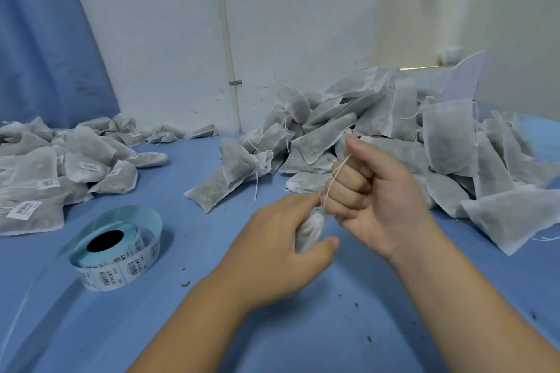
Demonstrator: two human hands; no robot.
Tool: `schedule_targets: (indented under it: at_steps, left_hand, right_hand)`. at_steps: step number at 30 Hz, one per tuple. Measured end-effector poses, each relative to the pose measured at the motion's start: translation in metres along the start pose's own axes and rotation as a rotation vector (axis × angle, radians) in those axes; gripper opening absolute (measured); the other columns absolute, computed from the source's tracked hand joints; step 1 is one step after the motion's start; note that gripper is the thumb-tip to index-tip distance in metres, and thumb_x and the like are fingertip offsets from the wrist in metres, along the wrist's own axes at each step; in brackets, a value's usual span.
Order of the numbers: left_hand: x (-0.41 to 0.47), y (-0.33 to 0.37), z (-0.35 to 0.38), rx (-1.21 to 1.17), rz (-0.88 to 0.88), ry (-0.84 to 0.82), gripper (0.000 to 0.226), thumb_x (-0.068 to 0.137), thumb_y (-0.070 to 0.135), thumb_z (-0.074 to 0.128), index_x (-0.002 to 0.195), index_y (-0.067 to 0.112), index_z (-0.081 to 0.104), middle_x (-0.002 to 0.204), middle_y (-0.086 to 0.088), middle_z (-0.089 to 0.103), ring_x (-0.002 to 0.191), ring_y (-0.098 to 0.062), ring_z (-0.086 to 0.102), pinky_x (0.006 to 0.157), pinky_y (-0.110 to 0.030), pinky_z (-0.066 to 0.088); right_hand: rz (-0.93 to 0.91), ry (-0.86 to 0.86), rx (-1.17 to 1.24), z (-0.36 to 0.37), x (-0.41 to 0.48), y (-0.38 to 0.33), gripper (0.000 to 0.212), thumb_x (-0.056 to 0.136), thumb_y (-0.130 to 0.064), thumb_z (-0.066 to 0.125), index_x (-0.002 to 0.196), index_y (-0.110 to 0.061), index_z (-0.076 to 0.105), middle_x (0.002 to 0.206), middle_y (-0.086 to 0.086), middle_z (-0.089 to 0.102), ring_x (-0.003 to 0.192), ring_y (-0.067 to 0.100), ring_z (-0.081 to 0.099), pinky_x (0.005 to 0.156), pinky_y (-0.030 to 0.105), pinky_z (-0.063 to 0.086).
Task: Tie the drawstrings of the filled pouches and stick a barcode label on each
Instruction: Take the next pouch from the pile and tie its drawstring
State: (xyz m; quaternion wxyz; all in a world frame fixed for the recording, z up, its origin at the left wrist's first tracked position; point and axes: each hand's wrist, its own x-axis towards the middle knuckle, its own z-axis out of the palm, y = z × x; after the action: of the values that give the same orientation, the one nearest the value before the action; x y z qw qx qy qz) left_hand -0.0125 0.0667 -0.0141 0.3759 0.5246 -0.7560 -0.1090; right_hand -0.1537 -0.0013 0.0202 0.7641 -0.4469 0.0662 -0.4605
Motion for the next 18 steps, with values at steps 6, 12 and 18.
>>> schedule_targets:
  at_steps: [6,12,18]
  left_hand:
    - [0.001,0.032,0.014,-0.387,-0.036,0.241,0.074,0.083,0.064,0.041,0.151,0.034,0.035,0.135,0.015,0.058,0.125,-0.001,0.053,0.106,-0.029,0.043]
    - [-0.001,0.047,0.022,-0.38,-0.079,0.221,0.044,0.091,0.05,0.046,0.133,0.041,0.049,0.111,0.017,0.066,0.099,-0.004,0.063,0.093,-0.036,0.052]
    - [0.0,0.04,0.011,-0.25,-0.22,0.254,0.018,0.095,0.034,0.058,0.084,0.025,0.069,0.058,0.005,0.06,0.05,-0.018,0.052,0.053,-0.032,0.044]
  right_hand:
    - [0.018,-0.033,-0.097,0.006,-0.002,0.006,0.038,0.078,-0.036,0.062,0.053,-0.02,0.038,0.044,-0.006,0.02,0.045,0.013,0.006,0.057,0.039,0.001]
    - [-0.013,-0.056,-0.163,0.008,-0.006,-0.002,0.031,0.075,-0.034,0.062,0.056,-0.017,0.044,0.046,-0.006,0.024,0.043,0.012,0.01,0.049,0.033,0.005]
    - [-0.083,-0.01,-0.24,-0.002,-0.007,-0.017,0.028,0.078,-0.021,0.055,0.055,-0.017,0.039,0.044,-0.008,0.022,0.04,0.009,0.009,0.04,0.019,0.012]
